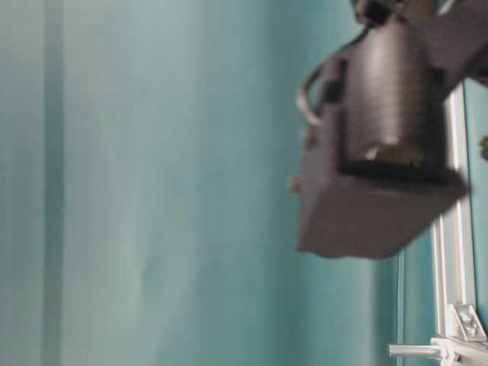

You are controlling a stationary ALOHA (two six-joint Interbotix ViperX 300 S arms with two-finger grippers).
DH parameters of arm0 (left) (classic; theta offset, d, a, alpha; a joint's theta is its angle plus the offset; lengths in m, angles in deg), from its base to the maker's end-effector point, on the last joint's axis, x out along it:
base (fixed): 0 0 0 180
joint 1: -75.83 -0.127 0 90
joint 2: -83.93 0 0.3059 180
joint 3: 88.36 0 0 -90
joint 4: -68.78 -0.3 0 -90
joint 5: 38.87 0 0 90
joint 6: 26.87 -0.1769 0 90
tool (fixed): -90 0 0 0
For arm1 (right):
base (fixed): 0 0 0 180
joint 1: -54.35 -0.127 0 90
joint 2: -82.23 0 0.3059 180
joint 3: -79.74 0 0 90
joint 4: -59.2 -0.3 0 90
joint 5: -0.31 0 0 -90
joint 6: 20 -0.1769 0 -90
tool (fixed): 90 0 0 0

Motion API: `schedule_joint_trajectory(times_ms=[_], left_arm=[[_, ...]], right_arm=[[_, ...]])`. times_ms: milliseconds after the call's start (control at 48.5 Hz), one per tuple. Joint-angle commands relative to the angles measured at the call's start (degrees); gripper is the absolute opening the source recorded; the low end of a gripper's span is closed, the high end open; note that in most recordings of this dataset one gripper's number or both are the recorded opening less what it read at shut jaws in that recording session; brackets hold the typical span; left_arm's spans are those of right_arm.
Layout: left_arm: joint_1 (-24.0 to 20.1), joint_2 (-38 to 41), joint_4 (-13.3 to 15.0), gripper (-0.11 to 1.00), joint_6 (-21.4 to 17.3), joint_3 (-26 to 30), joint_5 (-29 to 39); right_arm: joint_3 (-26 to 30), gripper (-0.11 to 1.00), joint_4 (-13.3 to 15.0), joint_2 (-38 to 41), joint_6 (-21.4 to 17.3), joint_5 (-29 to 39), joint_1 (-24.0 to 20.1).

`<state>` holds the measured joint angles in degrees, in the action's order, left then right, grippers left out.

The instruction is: Move the cable alternately left and right between 8 pins so it hooks onto each one.

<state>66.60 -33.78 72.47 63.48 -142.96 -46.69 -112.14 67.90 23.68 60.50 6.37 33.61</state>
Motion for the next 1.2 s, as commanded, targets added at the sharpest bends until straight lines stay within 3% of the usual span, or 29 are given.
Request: schedule_joint_trajectory(times_ms=[0, 268, 351, 536, 866, 969, 1175], left_arm=[[0.0, -2.5, -0.2, 0.71, -0.3, -0.5, 1.0], [-0.4, -10.1, -0.2, 0.71, -0.3, -3.6, 2.9], [-0.6, -12.0, -0.2, 0.71, -0.3, -4.4, 3.7], [-0.8, -16.2, -0.2, 0.71, -0.3, -5.6, 6.0], [-0.9, -21.7, -0.3, 0.71, -0.2, -6.9, 10.1], [-1.0, -23.2, -0.2, 0.71, -0.2, -7.0, 11.6], [-0.9, -25.7, -0.3, 0.71, -0.3, -7.1, 13.3]], right_arm=[[1.3, 0.62, 0.1, -0.9, -0.1, -0.1, -0.2], [1.9, 0.57, 0.1, -0.5, -0.2, -0.1, -0.9], [2.3, 0.48, 0.0, -0.3, -0.5, 0.1, -1.4], [2.5, 0.16, 0.0, 0.4, -1.8, 0.2, -1.9], [2.0, 0.16, 0.0, -2.9, -5.8, 4.0, -1.9], [0.4, 0.16, 0.0, -7.4, -9.2, 6.1, -1.9], [-5.7, 0.16, 0.7, -16.8, -22.1, 13.5, -1.9]])
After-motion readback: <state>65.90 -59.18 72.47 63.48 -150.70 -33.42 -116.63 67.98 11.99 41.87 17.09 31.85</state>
